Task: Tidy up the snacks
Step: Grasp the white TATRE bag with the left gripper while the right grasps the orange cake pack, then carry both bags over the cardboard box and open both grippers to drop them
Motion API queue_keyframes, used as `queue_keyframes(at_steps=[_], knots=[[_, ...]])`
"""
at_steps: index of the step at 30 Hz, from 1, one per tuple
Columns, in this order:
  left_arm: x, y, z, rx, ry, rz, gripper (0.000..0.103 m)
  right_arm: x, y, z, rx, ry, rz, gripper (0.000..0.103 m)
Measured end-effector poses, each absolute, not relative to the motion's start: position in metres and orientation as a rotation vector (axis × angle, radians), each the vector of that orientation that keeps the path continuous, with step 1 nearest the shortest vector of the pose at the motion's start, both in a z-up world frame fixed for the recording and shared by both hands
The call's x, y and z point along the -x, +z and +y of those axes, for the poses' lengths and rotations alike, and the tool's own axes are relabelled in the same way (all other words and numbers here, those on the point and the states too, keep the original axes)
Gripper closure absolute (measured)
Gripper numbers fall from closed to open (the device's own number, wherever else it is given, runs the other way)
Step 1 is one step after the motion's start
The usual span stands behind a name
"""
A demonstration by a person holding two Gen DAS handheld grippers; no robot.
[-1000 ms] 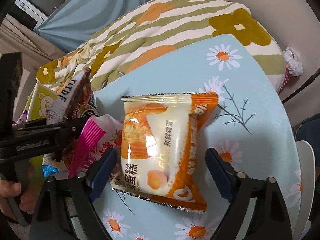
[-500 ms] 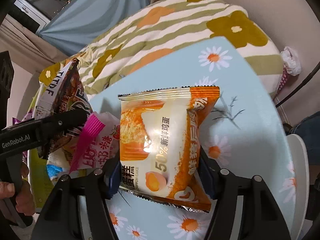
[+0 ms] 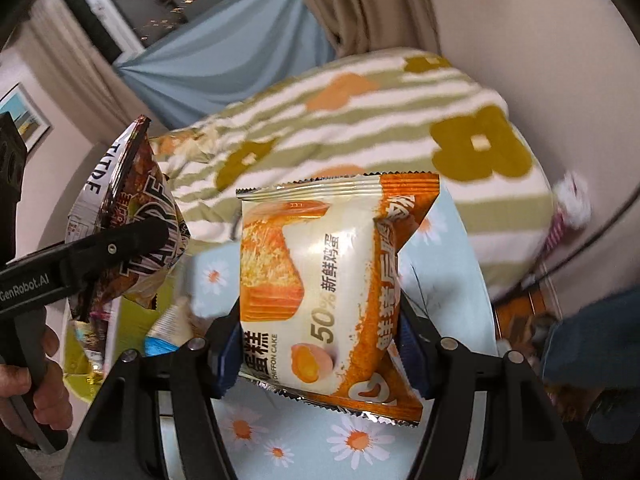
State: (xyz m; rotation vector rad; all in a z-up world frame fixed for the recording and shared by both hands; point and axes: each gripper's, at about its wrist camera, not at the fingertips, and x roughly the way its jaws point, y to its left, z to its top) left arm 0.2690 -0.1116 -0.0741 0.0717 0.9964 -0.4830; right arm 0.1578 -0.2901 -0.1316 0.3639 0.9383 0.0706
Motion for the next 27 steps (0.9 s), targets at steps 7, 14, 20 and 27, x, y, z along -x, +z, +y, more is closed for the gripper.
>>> queue_keyframes(at_steps=[7, 14, 20, 27], knots=[[-0.248, -0.031, -0.045, -0.012, -0.38, 0.913, 0.034, -0.169, -0.08, -0.238, -0.277, 0.23, 0.869, 0.042], [-0.229, -0.023, 0.049, -0.012, -0.256, 0.902, 0.034, -0.174, -0.062, -0.149, -0.23, 0.371, 0.843, 0.042], [-0.208, -0.048, 0.113, -0.014, -0.193, 0.964, 0.034, -0.181, -0.072, -0.09, -0.217, 0.441, 0.872, 0.042], [-0.196, -0.093, 0.137, -0.061, -0.202, 1.049, 0.028, -0.181, -0.085, -0.056, -0.231, 0.401, 0.898, 0.042]])
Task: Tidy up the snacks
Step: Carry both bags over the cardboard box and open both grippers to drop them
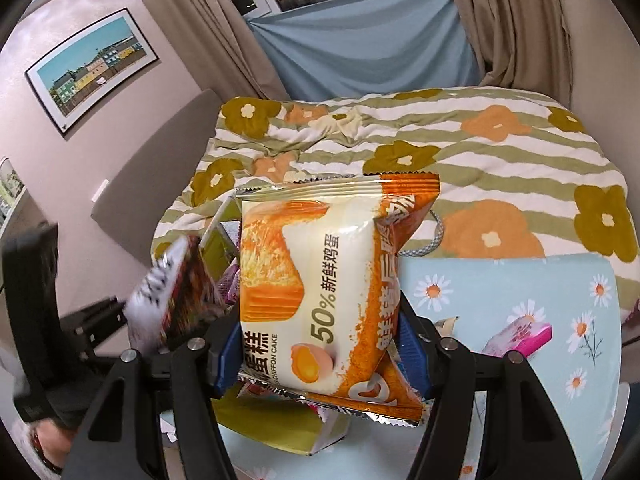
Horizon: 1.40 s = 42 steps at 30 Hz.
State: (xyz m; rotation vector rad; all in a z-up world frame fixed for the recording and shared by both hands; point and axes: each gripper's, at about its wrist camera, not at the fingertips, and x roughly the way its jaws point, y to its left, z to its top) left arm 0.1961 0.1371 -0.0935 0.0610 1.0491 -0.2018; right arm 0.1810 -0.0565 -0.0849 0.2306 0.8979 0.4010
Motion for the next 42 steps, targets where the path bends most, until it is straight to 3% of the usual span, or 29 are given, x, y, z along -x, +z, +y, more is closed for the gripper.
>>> queue_keyframes(at_steps=[1, 2, 3, 21, 36, 42], knots=[[-0.196, -0.097, 0.136, -0.067, -0.21, 1.052, 0.023, -0.181, -0.085, -0.058, -0.233, 0.392, 0.9, 0.042], [-0.197, -0.101, 0.134, -0.072, -0.223, 1.054, 0.008, -0.18, -0.085, -0.058, -0.236, 0.383, 0.901, 0.042], [-0.194, -0.102, 0.133, -0.079, -0.234, 1.042, 0.0, -0.181, -0.086, -0.06, -0.24, 0.368, 0.903, 0.042], [-0.183, -0.087, 0.186, 0.024, -0.173, 0.978, 0.0, -0.181, -0.077, -0.039, -0.207, 0.341, 0.9, 0.042], [-0.199, -0.1, 0.223, 0.049, -0.078, 0.988, 0.0, -0.251, -0.051, 0.046, -0.112, 0.544, 0.876, 0.042], [-0.208, -0.11, 0.233, 0.02, -0.058, 1.003, 0.0, -0.278, -0.067, 0.088, -0.085, 0.582, 0.916, 0.041]])
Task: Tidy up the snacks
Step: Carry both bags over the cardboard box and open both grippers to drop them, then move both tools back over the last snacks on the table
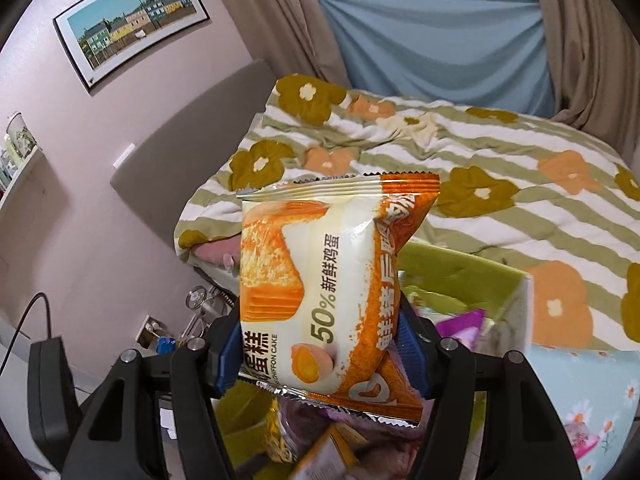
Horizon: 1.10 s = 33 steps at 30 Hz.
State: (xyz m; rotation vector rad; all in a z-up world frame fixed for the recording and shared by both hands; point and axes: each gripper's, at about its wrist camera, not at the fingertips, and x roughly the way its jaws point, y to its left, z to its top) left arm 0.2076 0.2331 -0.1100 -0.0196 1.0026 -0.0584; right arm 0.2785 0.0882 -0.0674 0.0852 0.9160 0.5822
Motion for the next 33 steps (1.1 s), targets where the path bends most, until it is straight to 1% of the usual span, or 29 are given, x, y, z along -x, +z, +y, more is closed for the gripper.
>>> queue_keyframes(at_steps=[5, 7, 9, 10, 11, 18, 23, 33], knots=[[-0.213, -0.119, 0.244, 0.019, -0.05, 1.016, 0.0, -0.293, -0.094, 0.106, -0.049, 0.558, 0.978, 0.041], [-0.215, -0.122, 0.248, 0.024, -0.049, 1.022, 0.0, -0.294, -0.1, 0.11, -0.022, 0.537, 0.989, 0.036], [-0.215, -0.124, 0.251, 0.027, -0.05, 1.025, 0.0, -0.29, -0.1, 0.107, -0.029, 0.533, 0.968, 0.011], [-0.215, -0.124, 0.251, 0.027, -0.051, 1.025, 0.0, -0.288, -0.099, 0.104, -0.04, 0.536, 0.959, 0.008], [-0.215, -0.124, 0.251, 0.027, -0.052, 1.024, 0.0, -0.287, -0.097, 0.102, -0.049, 0.537, 0.953, 0.006], [-0.209, -0.114, 0.246, 0.015, -0.069, 1.005, 0.0, -0.275, -0.083, 0.08, -0.08, 0.496, 0.911, 0.006], [-0.202, -0.097, 0.239, 0.005, -0.082, 0.976, 0.0, -0.257, -0.061, 0.06, -0.101, 0.476, 0.868, 0.006], [-0.18, -0.06, 0.192, -0.012, -0.092, 0.894, 0.0, -0.215, -0.019, -0.018, -0.148, 0.412, 0.774, 0.006]])
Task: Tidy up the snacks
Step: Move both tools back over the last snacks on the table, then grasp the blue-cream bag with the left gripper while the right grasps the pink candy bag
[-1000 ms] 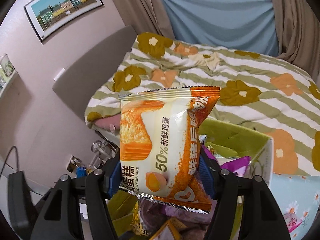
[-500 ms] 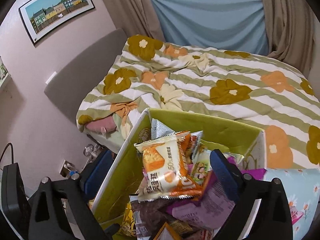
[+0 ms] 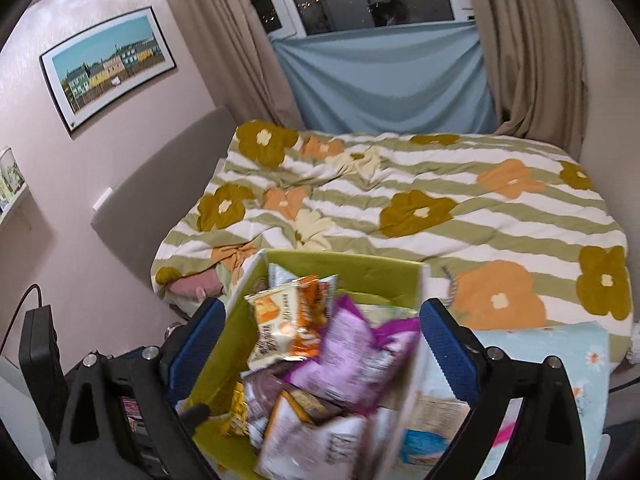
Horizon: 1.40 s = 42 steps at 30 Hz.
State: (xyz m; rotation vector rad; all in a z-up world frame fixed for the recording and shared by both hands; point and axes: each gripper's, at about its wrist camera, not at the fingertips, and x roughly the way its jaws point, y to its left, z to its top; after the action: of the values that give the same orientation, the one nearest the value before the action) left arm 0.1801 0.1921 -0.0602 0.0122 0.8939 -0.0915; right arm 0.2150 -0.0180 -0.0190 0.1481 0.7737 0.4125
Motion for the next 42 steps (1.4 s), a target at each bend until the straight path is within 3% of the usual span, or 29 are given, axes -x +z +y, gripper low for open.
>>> queue_keyframes(at_steps=[16, 36, 42], knots=[[-0.155, -0.064, 0.021, -0.047, -0.091, 0.891, 0.0, -0.178, -0.035, -0.185, -0.11, 0.403, 0.813, 0.006], [-0.165, -0.179, -0.091, -0.304, 0.091, 1.0, 0.0, -0.186, -0.153, -0.269, 0.043, 0.604, 0.949, 0.006], [-0.183, -0.216, -0.108, -0.463, 0.142, 1.024, 0.008, -0.188, -0.193, -0.265, 0.088, 0.694, 0.964, 0.006]])
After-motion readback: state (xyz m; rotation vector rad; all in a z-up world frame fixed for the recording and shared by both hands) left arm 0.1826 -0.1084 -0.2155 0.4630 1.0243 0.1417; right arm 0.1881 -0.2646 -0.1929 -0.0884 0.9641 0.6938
